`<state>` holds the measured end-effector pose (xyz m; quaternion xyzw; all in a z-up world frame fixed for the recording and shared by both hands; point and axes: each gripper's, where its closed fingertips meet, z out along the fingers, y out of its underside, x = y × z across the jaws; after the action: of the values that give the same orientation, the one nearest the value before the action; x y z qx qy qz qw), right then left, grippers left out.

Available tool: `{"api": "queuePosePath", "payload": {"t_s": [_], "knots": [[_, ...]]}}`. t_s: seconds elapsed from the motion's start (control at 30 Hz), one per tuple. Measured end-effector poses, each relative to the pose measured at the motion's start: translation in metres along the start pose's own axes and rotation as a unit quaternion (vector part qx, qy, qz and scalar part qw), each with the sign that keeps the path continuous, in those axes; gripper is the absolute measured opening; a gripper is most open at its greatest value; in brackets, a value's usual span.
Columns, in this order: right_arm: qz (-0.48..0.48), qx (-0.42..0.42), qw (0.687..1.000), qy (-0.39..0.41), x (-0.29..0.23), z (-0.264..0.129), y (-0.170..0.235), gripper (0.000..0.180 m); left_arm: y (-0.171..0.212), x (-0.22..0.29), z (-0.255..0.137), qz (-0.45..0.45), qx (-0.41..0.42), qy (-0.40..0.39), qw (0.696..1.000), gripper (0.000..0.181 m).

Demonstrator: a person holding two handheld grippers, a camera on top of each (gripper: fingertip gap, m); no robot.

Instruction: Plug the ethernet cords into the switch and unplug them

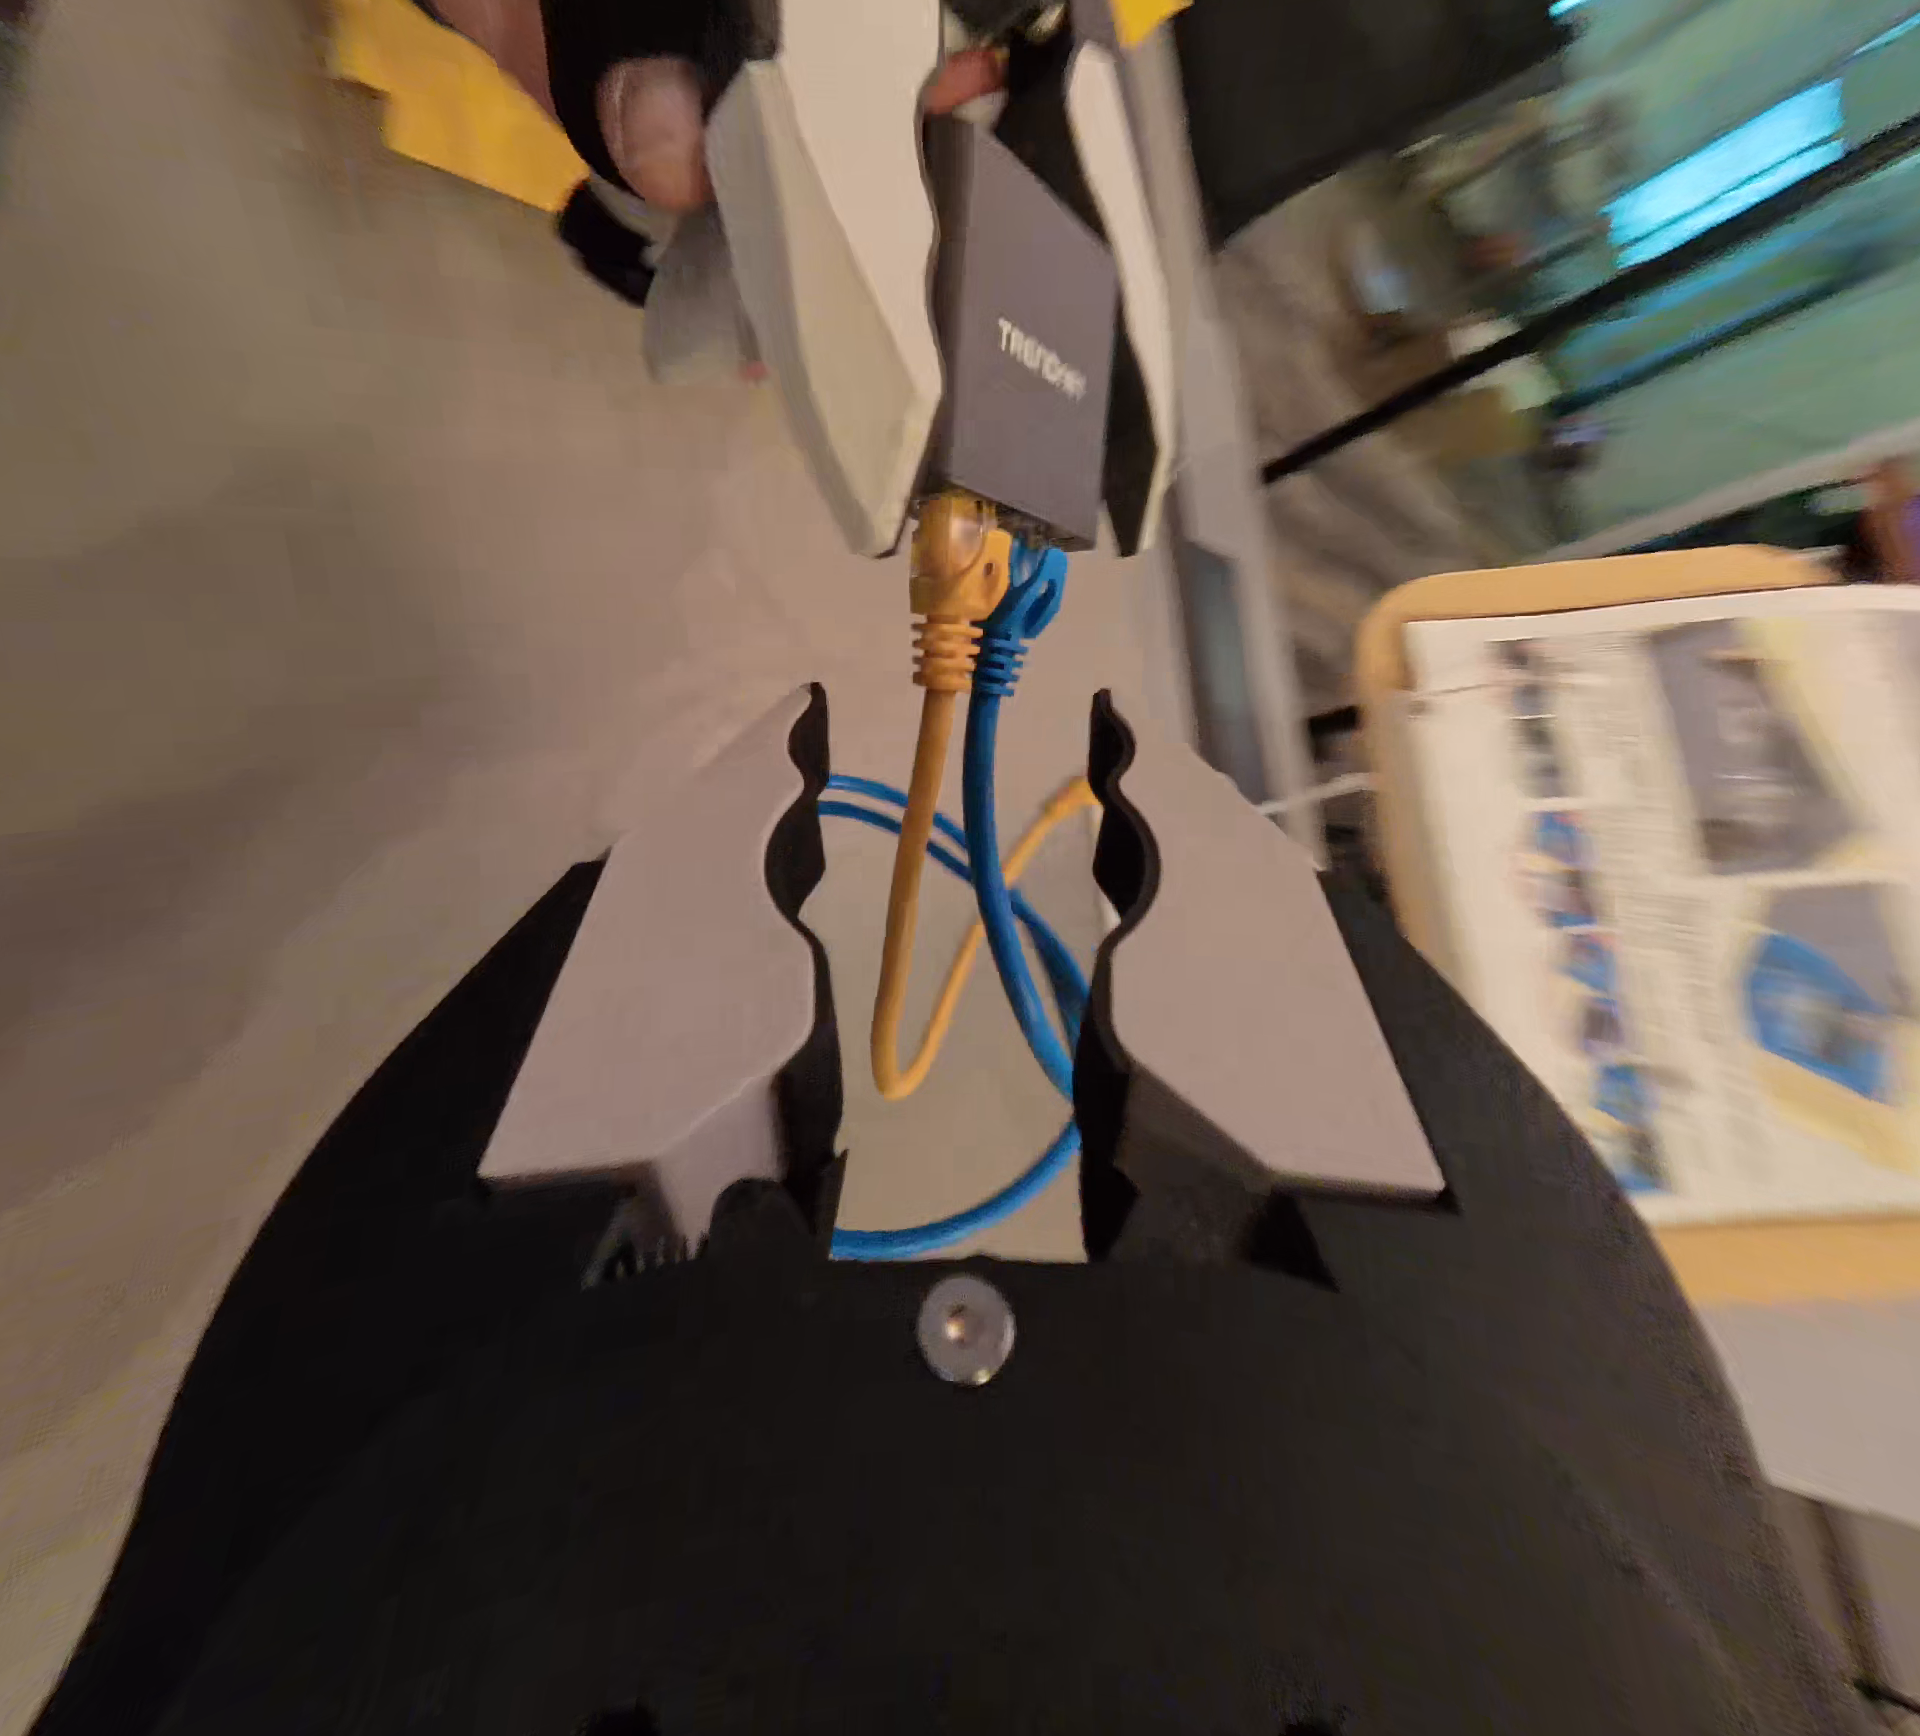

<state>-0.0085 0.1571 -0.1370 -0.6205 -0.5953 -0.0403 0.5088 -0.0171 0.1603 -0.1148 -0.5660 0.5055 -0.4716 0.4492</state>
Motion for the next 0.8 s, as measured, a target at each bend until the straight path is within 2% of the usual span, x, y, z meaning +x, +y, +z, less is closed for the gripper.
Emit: {"api": "queuePosePath", "payload": {"t_s": [0.03, 0.17, 0.27, 0.33, 0.53, 0.73, 0.8], "knots": [[-0.019, 0.007, 0.999, 0.042, 0.005, -0.006, -0.004, 0.041, -0.002, -0.001, 0.0, -0.013, 0.006, -0.003, 1.0, 0.077], [-0.093, 0.032, 0.988, 0.122, 0.008, -0.015, -0.022, 0.03, -0.008, 0.002, 0.004, -0.045, 0.024, 0.0, 0.999, 0.076], [-0.128, 0.04, 0.98, 0.149, 0.009, -0.016, -0.028, 0.022, -0.01, 0.006, 0.006, -0.058, 0.029, 0.003, 0.998, 0.076], [-0.15, 0.039, 0.974, 0.163, 0.011, -0.017, -0.029, 0.013, -0.012, 0.008, 0.006, -0.068, 0.034, 0.007, 0.997, 0.076], [-0.181, 0.036, 0.968, 0.169, 0.011, -0.017, -0.03, 0.011, -0.009, 0.01, 0.007, -0.093, 0.034, 0.023, 0.995, 0.076], [-0.18, 0.042, 0.972, 0.145, 0.011, -0.023, -0.029, 0.011, -0.005, 0.015, 0.004, 0.034, -0.017, 0.007, 0.999, 0.076], [-0.177, 0.049, 0.974, 0.134, 0.011, -0.025, -0.031, 0.011, -0.007, 0.019, 0.004, 0.041, -0.028, 0.022, 0.999, 0.075]]}}
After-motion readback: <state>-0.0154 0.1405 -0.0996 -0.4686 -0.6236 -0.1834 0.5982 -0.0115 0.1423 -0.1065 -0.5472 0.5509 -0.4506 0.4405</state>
